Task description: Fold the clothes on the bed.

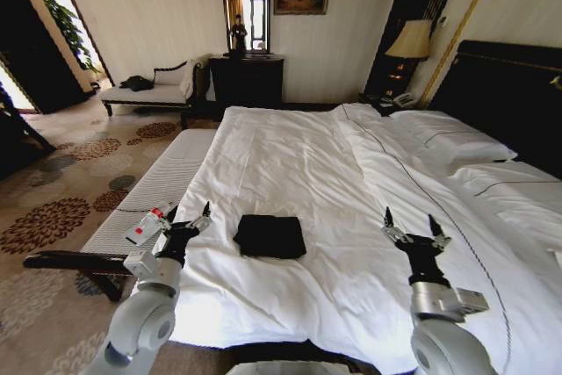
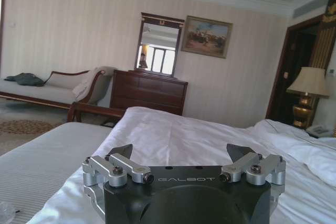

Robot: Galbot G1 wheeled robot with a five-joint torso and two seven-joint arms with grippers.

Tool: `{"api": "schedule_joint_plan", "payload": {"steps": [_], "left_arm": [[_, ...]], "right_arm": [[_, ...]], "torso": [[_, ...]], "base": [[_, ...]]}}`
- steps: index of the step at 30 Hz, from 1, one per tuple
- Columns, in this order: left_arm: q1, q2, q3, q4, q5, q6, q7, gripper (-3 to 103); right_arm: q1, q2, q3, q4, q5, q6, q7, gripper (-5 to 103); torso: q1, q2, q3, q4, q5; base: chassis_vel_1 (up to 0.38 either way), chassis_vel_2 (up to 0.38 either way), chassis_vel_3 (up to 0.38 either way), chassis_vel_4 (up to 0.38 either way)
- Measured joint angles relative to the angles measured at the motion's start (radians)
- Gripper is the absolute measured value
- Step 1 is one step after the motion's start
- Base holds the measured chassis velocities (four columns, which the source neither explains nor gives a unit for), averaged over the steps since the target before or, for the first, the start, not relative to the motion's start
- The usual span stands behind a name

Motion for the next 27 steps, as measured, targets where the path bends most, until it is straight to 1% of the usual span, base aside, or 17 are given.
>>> {"api": "schedule_joint_plan", "payload": {"steps": [1, 3, 6, 8, 27], "left_arm": [[0.025, 0.018, -0.001, -0.018, 0.013, -0.001, 0.005, 100], [0.064, 0.035, -0.007, -0.034, 0.029, -0.005, 0.011, 100], [0.071, 0.038, -0.01, -0.037, 0.032, -0.007, 0.012, 100], [0.073, 0.039, -0.011, -0.037, 0.033, -0.007, 0.013, 100], [0.071, 0.039, -0.014, -0.036, 0.029, -0.009, 0.014, 100]], "right_arm": [[-0.027, -0.001, 0.007, 0.028, -0.027, -0.022, 0.009, 100], [-0.049, -0.001, 0.012, 0.046, -0.048, -0.04, 0.014, 100], [-0.051, -0.001, 0.012, 0.048, -0.051, -0.043, 0.014, 100], [-0.049, -0.001, 0.011, 0.047, -0.051, -0.043, 0.014, 100], [-0.041, -0.001, 0.002, 0.036, -0.043, -0.041, 0.013, 100]], "torso": [[0.0, 0.0, 0.0, -0.0002, 0.0001], [0.0, 0.0, 0.0, 0.0002, 0.0003], [0.0, 0.0, 0.0, 0.0002, 0.0], [0.0, 0.0, 0.0, -0.0002, 0.0], [0.0, 0.0, 0.0, -0.0002, 0.0001]], "base": [[0.0, 0.0, 0.0, 0.0], [0.0, 0.0, 0.0, 0.0], [0.0, 0.0, 0.0, 0.0], [0.0, 0.0, 0.0, 0.0], [0.0, 0.0, 0.0, 0.0]]}}
